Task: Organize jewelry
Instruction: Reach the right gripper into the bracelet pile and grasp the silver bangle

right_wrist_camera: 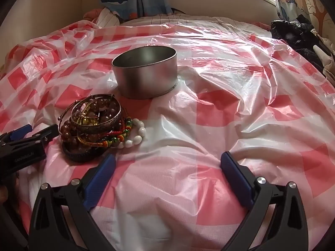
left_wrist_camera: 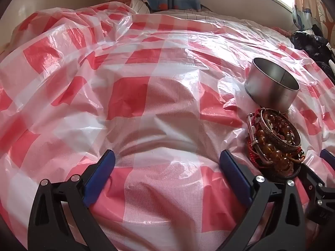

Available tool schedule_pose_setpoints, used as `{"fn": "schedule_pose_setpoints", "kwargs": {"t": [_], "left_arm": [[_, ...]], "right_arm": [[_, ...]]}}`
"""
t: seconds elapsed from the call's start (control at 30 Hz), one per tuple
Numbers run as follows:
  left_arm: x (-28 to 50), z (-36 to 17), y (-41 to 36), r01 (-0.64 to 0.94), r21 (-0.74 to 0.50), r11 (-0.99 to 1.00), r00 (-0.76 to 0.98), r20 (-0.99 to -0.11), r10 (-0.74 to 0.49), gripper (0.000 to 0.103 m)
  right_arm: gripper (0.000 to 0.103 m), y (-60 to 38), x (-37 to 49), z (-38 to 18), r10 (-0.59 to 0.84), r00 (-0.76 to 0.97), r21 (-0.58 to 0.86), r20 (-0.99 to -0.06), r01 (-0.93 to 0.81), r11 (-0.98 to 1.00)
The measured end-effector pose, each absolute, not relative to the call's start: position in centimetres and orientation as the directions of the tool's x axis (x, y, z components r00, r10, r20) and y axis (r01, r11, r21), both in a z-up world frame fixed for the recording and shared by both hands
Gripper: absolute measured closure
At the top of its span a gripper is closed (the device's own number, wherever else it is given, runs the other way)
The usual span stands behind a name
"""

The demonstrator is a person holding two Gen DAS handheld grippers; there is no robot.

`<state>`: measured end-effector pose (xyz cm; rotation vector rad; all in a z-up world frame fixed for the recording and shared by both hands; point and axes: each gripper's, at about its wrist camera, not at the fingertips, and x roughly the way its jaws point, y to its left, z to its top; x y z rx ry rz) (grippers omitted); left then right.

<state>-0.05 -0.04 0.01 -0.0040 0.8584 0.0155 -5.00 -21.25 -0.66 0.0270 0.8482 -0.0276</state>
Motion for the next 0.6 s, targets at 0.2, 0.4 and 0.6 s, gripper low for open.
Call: {"fn": "schedule_pose_setpoints", "kwargs": {"t": [0.2,0.4,0.6], "left_arm": [[-0.4,0.0,0.2,-0.015,0.0,1.0,0.656,-0.755,0.01,0.007],[0.1,0.2,0.4,-0.014,0.001,1.0,0.651,-0.759,0.01,0.007],[0.1,0.2,0.3,-0.015,0.01,1.0,0.651,-0.759,0.017,0.007]], "right_arm": [[0.007,-21.3,-5.2,-0.7,-0.013,0.673,0.018,-0.739,0.04,0.999],[0.007,-21.2,-4.9,-0.6,-0.002,0.66,0.031,-0.751,0.038,0.999],[0.007,-21.3,-4.9,-0.7,0.003,0.658,0.033,-0.753,0.034,0.999]]}}
